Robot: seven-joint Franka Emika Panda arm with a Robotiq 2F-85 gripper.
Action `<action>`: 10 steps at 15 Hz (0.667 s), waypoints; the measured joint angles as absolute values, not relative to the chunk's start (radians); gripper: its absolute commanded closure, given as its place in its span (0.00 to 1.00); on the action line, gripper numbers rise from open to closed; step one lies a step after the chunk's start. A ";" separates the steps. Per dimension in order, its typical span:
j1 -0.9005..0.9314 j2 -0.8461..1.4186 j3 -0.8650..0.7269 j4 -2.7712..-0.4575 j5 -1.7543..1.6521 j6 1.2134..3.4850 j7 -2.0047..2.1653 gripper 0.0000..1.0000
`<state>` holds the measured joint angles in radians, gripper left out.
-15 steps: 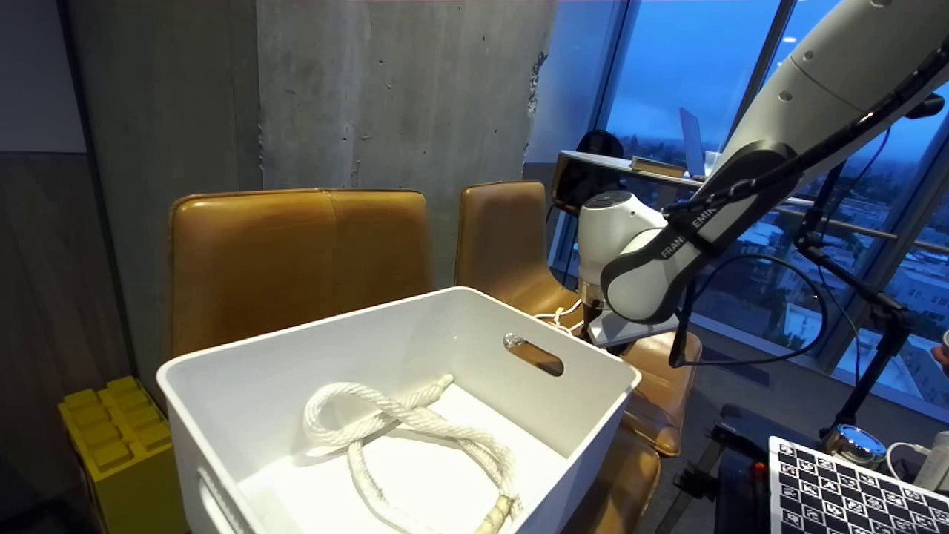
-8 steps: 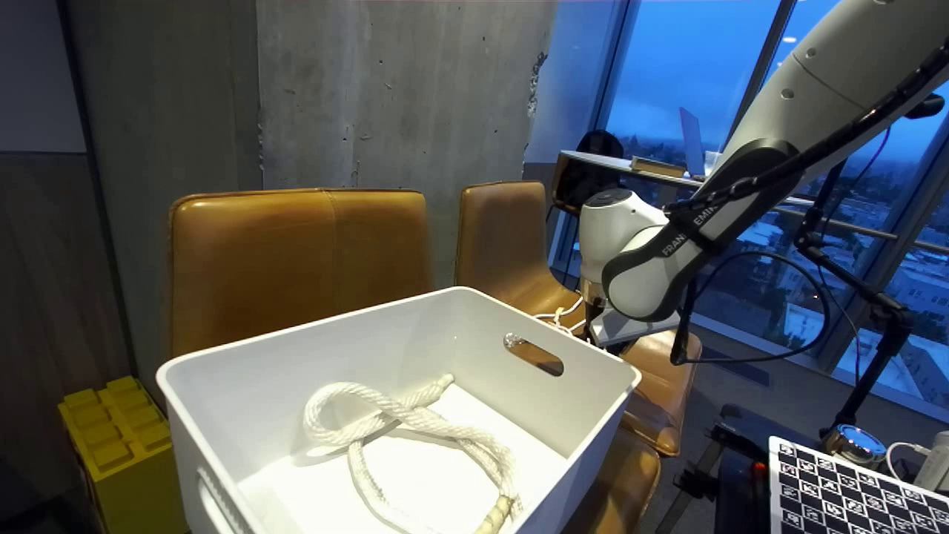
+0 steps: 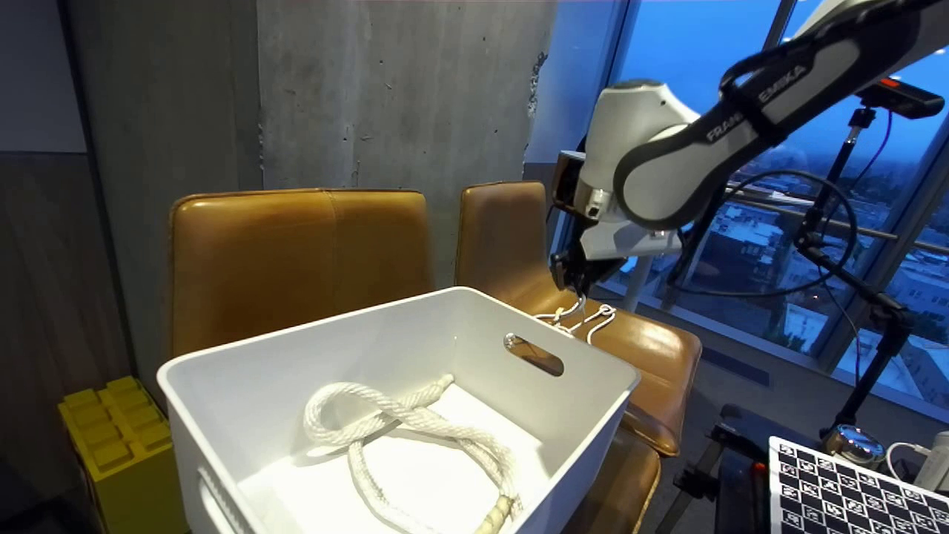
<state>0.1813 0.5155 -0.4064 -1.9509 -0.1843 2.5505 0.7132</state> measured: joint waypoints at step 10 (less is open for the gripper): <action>0.206 0.135 -0.175 -1.876 -0.289 2.389 0.746 0.98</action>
